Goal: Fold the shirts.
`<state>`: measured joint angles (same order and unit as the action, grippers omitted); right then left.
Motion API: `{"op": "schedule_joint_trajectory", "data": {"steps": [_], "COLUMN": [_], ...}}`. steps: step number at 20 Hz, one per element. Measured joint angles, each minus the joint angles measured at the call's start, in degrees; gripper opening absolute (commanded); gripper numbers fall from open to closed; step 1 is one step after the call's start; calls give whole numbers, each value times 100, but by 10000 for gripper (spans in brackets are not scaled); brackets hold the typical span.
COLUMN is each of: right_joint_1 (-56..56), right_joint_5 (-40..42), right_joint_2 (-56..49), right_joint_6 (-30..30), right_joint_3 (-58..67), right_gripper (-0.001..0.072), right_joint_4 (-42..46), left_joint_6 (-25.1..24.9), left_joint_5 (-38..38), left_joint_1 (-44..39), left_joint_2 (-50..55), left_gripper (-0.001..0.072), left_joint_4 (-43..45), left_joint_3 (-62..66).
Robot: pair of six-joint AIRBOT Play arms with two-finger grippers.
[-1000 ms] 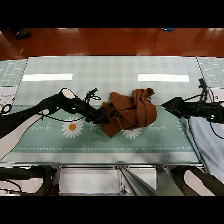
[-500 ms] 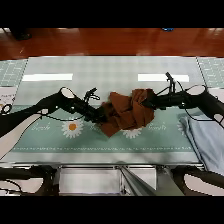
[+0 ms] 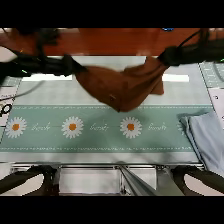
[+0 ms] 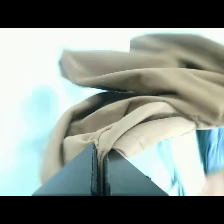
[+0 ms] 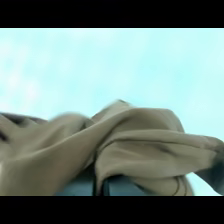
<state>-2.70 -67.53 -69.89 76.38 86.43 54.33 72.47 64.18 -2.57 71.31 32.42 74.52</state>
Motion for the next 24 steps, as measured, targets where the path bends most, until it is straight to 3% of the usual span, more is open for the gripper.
{"op": "schedule_joint_trajectory", "data": {"steps": [6, 12, 18, 21, 24], "right_joint_1": [0, -2, 0, 0, 0], "right_joint_5": [-560, -1650, -2041, -1589, -855], "right_joint_2": [1156, 2391, 3589, 3825, 3523], "right_joint_6": [157, 623, 1104, 1132, 890], "right_joint_3": [1217, 1202, -1102, -2634, -3716], "right_gripper": [29, 29, 29, 29, 29], "right_joint_4": [422, 1119, 942, 483, 68], "left_joint_6": [39, 125, 330, 339, 315], "left_joint_5": [15, 457, 1574, 1460, 841], "left_joint_1": [726, 876, 892, 892, 887], "left_joint_2": [-1438, -2605, -3176, -3169, -2734], "left_gripper": [17, 17, 17, 17, 17], "left_joint_4": [-35, 326, 675, 929, 1222], "left_joint_3": [1727, 2155, 1373, 540, -120]}}
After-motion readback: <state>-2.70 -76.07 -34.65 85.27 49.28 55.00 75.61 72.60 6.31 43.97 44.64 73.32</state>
